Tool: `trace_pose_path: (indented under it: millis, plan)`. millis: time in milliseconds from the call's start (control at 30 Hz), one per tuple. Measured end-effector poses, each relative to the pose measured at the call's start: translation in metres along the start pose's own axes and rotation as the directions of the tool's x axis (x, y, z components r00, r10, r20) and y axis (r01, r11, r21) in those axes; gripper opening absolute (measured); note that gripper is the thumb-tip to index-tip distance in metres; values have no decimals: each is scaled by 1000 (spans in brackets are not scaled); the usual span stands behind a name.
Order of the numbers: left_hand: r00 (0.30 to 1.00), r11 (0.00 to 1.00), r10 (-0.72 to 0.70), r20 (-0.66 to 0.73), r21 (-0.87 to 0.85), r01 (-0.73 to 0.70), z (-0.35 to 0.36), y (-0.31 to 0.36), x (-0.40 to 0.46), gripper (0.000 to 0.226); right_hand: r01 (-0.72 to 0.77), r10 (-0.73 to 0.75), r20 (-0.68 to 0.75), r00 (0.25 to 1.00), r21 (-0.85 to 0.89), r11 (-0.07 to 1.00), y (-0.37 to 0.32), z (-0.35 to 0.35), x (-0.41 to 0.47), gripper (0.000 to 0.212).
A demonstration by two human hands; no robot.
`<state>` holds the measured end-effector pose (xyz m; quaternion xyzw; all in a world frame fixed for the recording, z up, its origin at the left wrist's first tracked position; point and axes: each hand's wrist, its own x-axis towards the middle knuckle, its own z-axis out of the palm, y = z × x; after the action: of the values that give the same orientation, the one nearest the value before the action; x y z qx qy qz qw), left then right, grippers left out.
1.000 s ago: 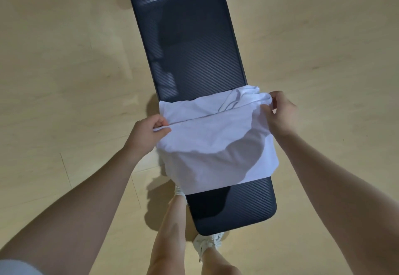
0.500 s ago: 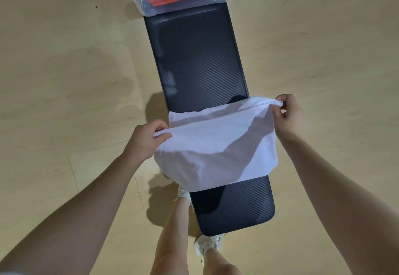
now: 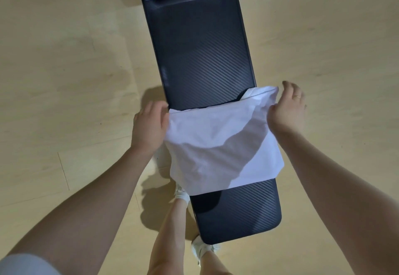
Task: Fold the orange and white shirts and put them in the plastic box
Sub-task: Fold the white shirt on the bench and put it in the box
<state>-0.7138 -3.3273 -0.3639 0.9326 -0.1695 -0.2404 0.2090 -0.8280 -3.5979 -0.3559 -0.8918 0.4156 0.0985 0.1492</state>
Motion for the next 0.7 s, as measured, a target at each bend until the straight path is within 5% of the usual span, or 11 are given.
trace_pose_path:
  millis: [100,200,333,533,700]
  plan:
    - [913,902,408,17,144,-406,13,20,-10,39,485,-485,-46,873,-24,874,-18,12,-32,57]
    - [793,741,595,127,294,-603,47,33,-31,49,663,-661,55,748,-59,746,-36,45,-70,55]
    - [880,765,441,176,439,-471,79,14,-41,59,604,-594,112,797,-176,777,-27,77,-79,59]
    - [893,771,421,157,456,-444,81,10,-31,70,521,-527,19,850,-185,833,14,77,-63,58]
    - [927,805,323,193,458,-376,71,14,-35,79,229,-223,131,966,-30,973,54,59,-63,72]
